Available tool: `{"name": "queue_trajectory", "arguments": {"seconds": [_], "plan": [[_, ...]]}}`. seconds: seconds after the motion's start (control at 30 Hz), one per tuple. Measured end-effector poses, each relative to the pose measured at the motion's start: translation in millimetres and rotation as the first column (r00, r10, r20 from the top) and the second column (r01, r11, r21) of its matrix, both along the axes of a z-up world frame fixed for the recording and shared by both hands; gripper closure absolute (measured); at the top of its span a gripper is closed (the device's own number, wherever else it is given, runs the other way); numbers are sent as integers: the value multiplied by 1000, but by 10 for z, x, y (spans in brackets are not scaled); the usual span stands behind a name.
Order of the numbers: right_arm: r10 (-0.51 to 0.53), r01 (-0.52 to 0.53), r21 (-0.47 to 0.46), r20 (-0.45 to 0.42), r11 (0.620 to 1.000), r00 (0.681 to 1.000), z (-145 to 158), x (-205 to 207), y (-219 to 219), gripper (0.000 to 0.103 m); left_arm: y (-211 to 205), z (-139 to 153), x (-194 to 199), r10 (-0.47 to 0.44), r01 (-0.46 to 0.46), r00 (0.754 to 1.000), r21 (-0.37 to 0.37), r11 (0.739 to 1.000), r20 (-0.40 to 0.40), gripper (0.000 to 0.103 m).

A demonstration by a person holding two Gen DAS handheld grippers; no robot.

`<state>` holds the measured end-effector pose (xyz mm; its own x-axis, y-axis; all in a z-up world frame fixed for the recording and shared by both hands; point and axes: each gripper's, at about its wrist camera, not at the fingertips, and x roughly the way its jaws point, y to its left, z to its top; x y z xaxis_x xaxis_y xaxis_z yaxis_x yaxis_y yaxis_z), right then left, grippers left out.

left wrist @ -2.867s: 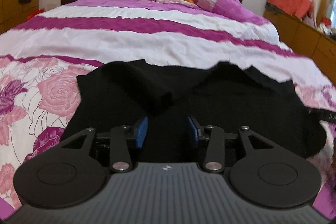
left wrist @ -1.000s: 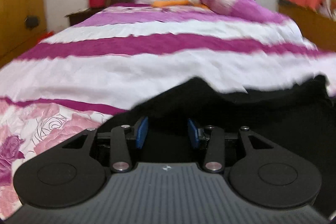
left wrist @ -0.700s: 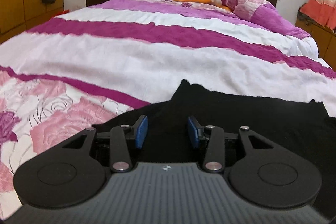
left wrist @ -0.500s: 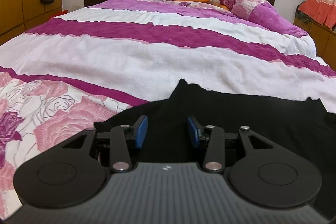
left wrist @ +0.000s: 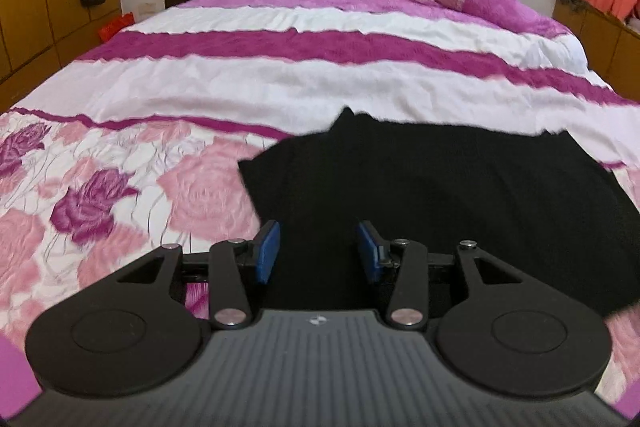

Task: Fold small clothes

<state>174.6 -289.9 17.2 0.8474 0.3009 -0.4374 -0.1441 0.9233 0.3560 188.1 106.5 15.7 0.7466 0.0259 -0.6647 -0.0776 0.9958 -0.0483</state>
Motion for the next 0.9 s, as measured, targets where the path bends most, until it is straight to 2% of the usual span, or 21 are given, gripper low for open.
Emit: {"name": "queue_trajectory", "arguments": {"seconds": [0.07, 0.17, 0.33, 0.5, 0.67, 0.9], "plan": [[-13, 13, 25, -8, 1000, 1000, -3, -127, -51, 28, -38, 31, -99, -5, 5, 1000, -6, 1000, -18, 45], [-25, 28, 66, -35, 997, 999, -30, -268, -136, 28, -121, 74, -239, -3, 3, 1000, 6, 1000, -21, 43], [-48, 52, 55, -62, 997, 997, -57, -434, -224, 28, -217, 112, -429, -5, 5, 1000, 25, 1000, -19, 40], [-79, 87, 128, -68, 988, 995, -50, -538, -352, 28, -210, 68, -530, 13, -13, 1000, 0, 1000, -13, 40], [-83, 95, 151, -87, 984, 993, -127, -421, -372, 28, -176, -84, -524, 30, -30, 999, 12, 999, -19, 40], [-105, 145, 240, -169, 960, 980, -511, -103, -402, 26, -158, -190, -431, 31, -30, 999, 66, 997, -14, 39]]}}
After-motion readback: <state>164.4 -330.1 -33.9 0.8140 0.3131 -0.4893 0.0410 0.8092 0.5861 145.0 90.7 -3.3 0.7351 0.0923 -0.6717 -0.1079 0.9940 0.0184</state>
